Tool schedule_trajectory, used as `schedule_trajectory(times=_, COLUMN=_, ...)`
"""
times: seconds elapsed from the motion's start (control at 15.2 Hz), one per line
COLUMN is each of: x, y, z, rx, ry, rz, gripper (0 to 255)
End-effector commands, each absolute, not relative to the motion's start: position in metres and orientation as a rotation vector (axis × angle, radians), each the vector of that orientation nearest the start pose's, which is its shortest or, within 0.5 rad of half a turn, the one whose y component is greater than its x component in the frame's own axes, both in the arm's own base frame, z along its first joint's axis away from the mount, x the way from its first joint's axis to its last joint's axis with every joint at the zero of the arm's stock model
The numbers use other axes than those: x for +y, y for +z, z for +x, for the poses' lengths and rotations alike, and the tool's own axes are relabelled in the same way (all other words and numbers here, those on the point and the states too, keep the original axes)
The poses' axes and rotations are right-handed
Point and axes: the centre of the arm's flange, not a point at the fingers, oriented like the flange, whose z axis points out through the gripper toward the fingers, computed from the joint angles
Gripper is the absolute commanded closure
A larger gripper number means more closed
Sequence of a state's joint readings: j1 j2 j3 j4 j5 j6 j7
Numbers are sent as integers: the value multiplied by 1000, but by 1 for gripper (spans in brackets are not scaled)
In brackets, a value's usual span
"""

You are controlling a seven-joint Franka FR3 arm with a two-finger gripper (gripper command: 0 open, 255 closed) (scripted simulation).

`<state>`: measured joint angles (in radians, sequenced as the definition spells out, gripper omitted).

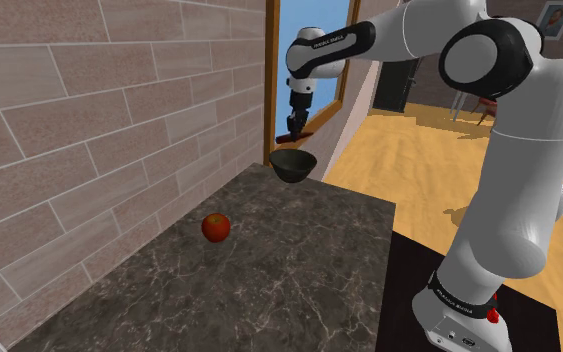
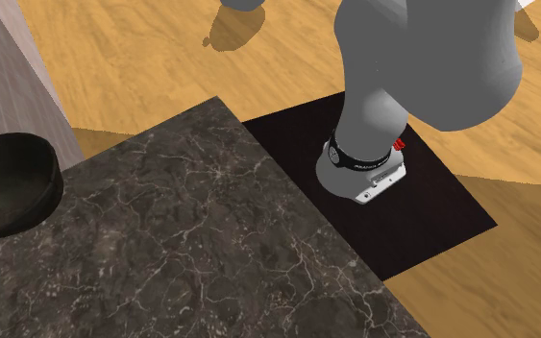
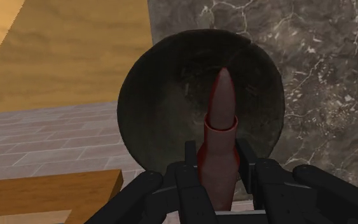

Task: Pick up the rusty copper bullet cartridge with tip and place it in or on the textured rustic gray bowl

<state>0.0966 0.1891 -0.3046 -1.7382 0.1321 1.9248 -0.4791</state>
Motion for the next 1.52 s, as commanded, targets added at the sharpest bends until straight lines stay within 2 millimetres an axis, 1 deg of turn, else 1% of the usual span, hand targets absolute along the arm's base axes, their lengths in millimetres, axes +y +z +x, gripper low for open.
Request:
schedule_trajectory(times=0.0, x=-107, y=459, z=607, rx=-355, ry=-46, rz=-3060, gripper=255)
schedule_trajectory(times=0.66, x=-107, y=406, z=607, rx=-355, ry=-46, rz=-3060, gripper=255)
schedule_trajectory(times=1.19, x=-107, y=405, z=607, rx=-355, ry=-46, rz=-3060, gripper=255)
schedule_trajectory(times=1.25, x=-107, y=405, z=607, rx=-355, ry=-46, rz=-3060, gripper=0)
schedule_trajectory(times=1.45, x=-107, y=405, z=607, rx=-355, ry=-46, rz=-3060, gripper=0)
